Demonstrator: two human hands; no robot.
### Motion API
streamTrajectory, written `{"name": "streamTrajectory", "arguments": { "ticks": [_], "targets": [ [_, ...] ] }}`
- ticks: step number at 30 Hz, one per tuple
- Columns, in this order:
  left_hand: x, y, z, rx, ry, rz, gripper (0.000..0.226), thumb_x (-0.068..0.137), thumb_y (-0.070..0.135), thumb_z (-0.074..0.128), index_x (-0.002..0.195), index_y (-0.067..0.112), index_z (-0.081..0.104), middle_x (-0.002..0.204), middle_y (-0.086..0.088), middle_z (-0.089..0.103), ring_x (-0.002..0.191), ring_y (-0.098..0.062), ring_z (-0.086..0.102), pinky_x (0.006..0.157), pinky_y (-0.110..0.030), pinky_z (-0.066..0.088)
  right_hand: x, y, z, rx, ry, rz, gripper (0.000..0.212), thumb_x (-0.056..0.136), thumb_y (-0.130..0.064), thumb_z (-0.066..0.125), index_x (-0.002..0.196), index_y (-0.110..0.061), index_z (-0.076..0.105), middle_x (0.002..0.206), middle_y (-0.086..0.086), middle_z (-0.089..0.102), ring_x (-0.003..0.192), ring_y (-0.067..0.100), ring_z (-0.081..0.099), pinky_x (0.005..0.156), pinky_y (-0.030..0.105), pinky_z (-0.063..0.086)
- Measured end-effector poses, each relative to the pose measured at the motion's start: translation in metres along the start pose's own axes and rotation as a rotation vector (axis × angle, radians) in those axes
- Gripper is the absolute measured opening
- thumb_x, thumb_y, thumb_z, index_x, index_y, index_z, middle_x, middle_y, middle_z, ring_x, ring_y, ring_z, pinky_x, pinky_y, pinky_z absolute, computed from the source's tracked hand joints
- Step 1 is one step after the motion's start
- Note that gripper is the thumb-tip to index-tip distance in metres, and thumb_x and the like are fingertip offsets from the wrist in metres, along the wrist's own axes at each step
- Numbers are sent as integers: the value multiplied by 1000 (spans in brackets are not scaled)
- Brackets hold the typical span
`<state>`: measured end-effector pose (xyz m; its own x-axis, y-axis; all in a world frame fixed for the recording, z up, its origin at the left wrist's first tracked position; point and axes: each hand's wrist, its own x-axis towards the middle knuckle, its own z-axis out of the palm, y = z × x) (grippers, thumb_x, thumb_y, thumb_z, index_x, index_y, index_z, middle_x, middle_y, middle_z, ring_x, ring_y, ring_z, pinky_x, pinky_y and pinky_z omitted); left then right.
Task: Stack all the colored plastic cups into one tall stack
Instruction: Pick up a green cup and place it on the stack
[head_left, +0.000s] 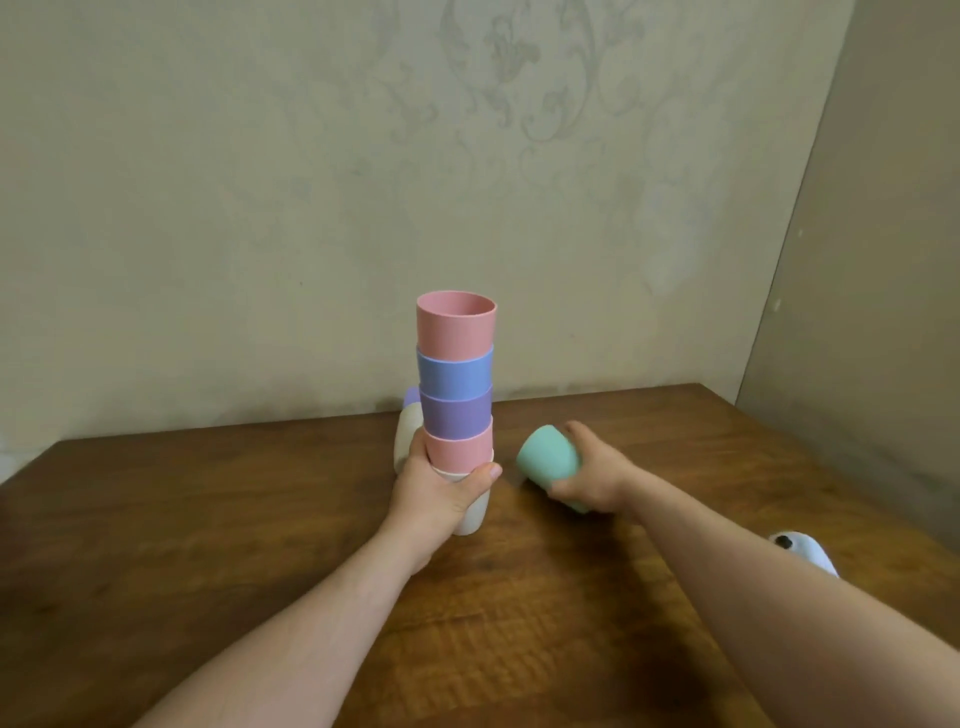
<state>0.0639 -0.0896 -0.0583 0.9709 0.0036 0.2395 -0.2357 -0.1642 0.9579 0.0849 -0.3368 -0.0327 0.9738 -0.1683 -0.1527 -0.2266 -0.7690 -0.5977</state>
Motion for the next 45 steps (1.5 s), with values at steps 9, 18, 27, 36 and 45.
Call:
{"name": "streamTrajectory", "arguments": {
  "ticks": [9, 18, 27, 36, 45],
  "targets": [
    [-44, -3, -45, 101, 86, -47, 110, 50, 58, 99, 142, 48, 40, 126, 25, 69, 115, -2, 70, 98, -37, 57, -44, -23, 36, 242, 165, -160, 114, 63, -45, 99, 150, -47, 24, 132, -5, 55, 114, 23, 60, 88, 37, 53],
    [-59, 22, -57, 8, 119, 23, 118, 59, 46, 103, 154, 50, 33, 151, 14, 62, 132, -12, 67, 111, -43, 56, -60, -21, 63, 467, 254, -152, 123, 70, -15, 96, 154, -58, 17, 134, -11, 58, 117, 17, 57, 105, 39, 50],
    [-19, 120, -61, 1, 178, 187, 123, 57, 68, 90, 162, 46, 31, 144, 15, 63, 125, -21, 70, 102, -43, 60, -62, -20, 70, 604, 284, -108, 116, 69, -21, 99, 151, -54, 24, 123, -14, 57, 108, 16, 60, 87, 34, 51],
    [-12, 105, -50, -72, 215, 171, 67, 73, 64, 83, 131, 42, 56, 118, 8, 81, 105, -20, 80, 86, -40, 62, -84, -113, -35, 1084, 419, -246, 91, 77, -22, 90, 149, -37, 37, 130, 4, 60, 109, 24, 67, 93, 50, 62],
    [-8, 104, -51, -2, 238, 141, 70, 80, 57, 88, 137, 44, 50, 115, 20, 70, 102, -4, 69, 72, -25, 53, -140, -229, -79, 912, 214, -760, 87, 75, -24, 94, 144, -37, 43, 125, -5, 63, 93, -1, 72, 74, 25, 62]
  ]
}}
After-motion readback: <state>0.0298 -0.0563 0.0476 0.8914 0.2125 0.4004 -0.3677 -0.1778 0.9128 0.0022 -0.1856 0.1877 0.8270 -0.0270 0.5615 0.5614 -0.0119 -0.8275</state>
